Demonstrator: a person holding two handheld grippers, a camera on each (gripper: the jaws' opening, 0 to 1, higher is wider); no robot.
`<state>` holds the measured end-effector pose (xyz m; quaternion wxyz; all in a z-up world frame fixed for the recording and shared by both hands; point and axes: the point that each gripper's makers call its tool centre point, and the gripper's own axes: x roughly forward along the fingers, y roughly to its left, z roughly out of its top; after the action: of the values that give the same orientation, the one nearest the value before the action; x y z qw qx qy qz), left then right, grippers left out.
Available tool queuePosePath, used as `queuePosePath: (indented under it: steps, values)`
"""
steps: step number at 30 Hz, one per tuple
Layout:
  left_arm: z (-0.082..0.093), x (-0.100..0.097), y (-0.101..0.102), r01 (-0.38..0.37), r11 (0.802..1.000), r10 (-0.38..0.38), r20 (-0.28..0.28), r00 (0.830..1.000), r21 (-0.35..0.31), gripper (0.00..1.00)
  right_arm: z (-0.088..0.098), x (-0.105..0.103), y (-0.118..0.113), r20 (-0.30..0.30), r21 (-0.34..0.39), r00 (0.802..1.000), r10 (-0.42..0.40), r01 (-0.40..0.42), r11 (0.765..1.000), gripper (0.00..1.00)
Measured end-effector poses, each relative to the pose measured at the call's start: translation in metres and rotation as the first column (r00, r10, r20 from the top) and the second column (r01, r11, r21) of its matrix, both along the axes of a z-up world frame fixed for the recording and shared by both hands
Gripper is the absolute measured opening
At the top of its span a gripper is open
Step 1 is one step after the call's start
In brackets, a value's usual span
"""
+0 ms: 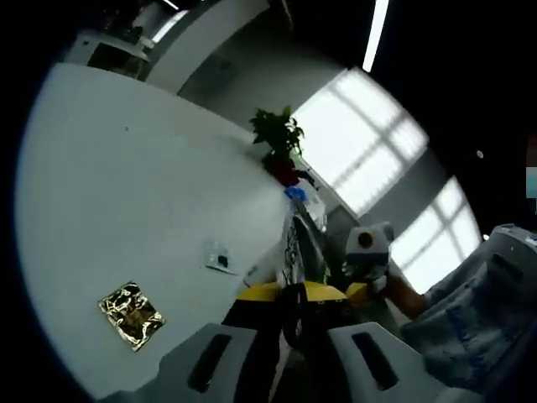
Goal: Arrange the skincare products in the storage area until every visible bottle or jar stands upright without overlapping.
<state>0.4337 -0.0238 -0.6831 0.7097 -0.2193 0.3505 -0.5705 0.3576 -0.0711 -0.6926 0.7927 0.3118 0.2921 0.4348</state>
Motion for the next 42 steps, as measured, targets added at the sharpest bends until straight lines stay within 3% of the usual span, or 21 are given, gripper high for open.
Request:
queuePosePath:
  steps: [12, 14, 19, 22, 25, 31, 36, 42]
  values:
    - [-0.026, 0.015, 0.008, -0.064, 0.997, 0.067, -0.052, 0.996, 0.050, 0.05, -0.017, 0.000, -0.004, -0.052, -0.003, 0.998, -0.033, 0.033, 0.999, 0.01]
    - [-0.032, 0.010, 0.007, -0.059, 0.994, 0.063, -0.038, 0.997, 0.091, 0.05, -0.020, -0.001, -0.004, -0.061, -0.004, 0.998, -0.036, 0.036, 0.999, 0.01]
    - [-0.039, 0.015, 0.008, -0.067, 0.991, 0.071, -0.033, 0.997, 0.116, 0.03, -0.025, -0.001, -0.004, -0.075, -0.023, 0.996, -0.044, 0.042, 0.999, 0.01]
    - [-0.043, 0.020, 0.009, -0.078, 0.985, 0.074, 0.032, 0.997, 0.154, 0.00, -0.029, 0.000, -0.006, -0.077, -0.050, 0.996, -0.046, 0.043, 0.998, 0.02]
    - [-0.047, 0.020, 0.007, -0.072, 0.983, 0.067, 0.036, 0.997, 0.171, 0.00, -0.032, 0.001, -0.007, -0.082, -0.060, 0.995, -0.052, 0.047, 0.997, 0.02]
    - [-0.061, 0.021, 0.004, -0.058, 0.968, 0.044, 0.062, 0.997, 0.242, 0.00, -0.045, 0.000, -0.009, -0.061, -0.177, 0.997, -0.043, 0.031, 0.984, 0.02]
    - [-0.073, 0.020, -0.001, -0.043, 0.950, 0.021, 0.076, 0.997, 0.308, 0.00, -0.061, -0.003, -0.010, -0.045, -0.317, 0.999, 0.013, -0.027, 0.948, 0.03]
    - [-0.083, 0.018, -0.008, -0.027, 0.931, -0.010, 0.099, 0.995, 0.364, 0.00, -0.073, -0.004, -0.013, -0.025, -0.421, 0.999, 0.048, -0.054, 0.905, 0.03]
